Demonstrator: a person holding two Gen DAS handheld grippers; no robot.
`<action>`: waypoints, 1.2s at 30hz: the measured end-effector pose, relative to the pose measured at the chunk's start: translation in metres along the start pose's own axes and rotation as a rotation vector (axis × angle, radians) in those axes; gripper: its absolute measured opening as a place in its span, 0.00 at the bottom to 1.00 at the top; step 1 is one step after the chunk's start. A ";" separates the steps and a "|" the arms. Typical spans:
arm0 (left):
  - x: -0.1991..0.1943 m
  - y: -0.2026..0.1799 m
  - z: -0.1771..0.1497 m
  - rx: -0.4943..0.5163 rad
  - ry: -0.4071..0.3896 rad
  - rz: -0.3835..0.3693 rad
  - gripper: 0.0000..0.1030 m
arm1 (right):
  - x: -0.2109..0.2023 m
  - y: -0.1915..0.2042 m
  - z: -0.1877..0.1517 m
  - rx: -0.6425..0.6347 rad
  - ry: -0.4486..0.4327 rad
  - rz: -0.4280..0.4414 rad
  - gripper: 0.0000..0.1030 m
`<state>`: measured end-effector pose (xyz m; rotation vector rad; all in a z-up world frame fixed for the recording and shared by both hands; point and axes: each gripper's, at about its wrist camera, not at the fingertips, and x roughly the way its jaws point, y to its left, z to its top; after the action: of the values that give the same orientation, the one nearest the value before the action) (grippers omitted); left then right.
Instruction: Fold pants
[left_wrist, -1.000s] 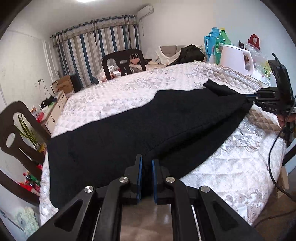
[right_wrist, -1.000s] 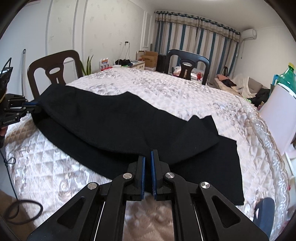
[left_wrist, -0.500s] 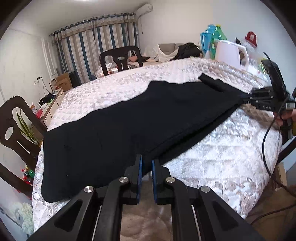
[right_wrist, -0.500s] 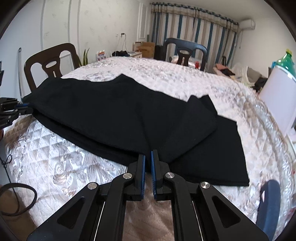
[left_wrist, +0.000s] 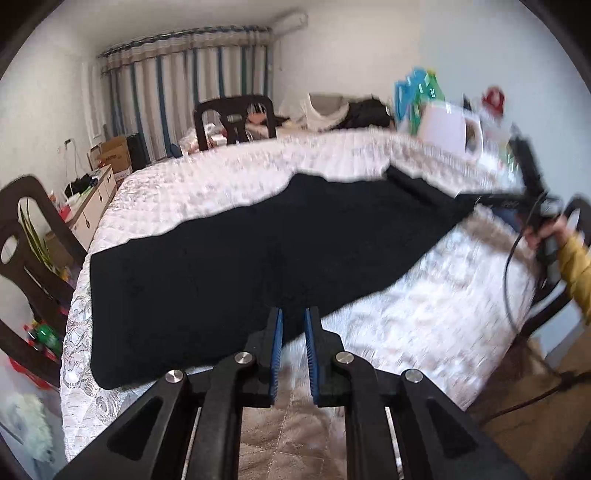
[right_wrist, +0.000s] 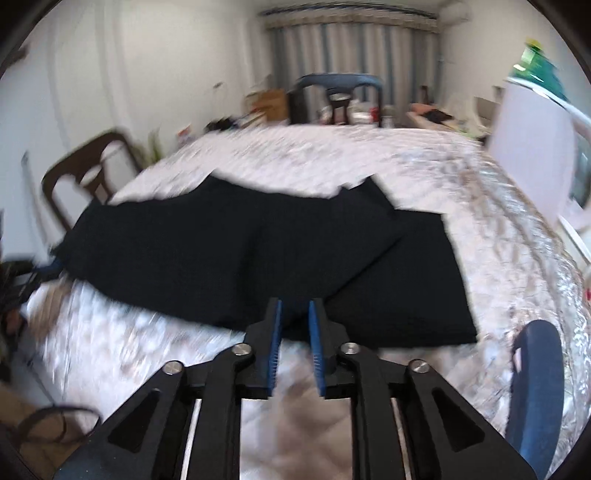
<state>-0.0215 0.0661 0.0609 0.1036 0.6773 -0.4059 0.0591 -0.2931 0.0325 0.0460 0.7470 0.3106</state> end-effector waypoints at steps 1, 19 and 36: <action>-0.003 0.004 0.003 -0.027 -0.014 -0.008 0.16 | 0.007 -0.009 0.007 0.044 -0.002 -0.008 0.33; 0.062 0.000 0.027 -0.138 0.045 -0.132 0.31 | 0.081 -0.046 0.053 0.216 0.097 -0.117 0.39; 0.078 -0.008 0.030 -0.127 0.080 -0.154 0.35 | 0.019 -0.063 0.026 0.254 0.016 -0.358 0.02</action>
<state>0.0478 0.0261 0.0350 -0.0532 0.7908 -0.5080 0.1061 -0.3457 0.0301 0.1476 0.7918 -0.1256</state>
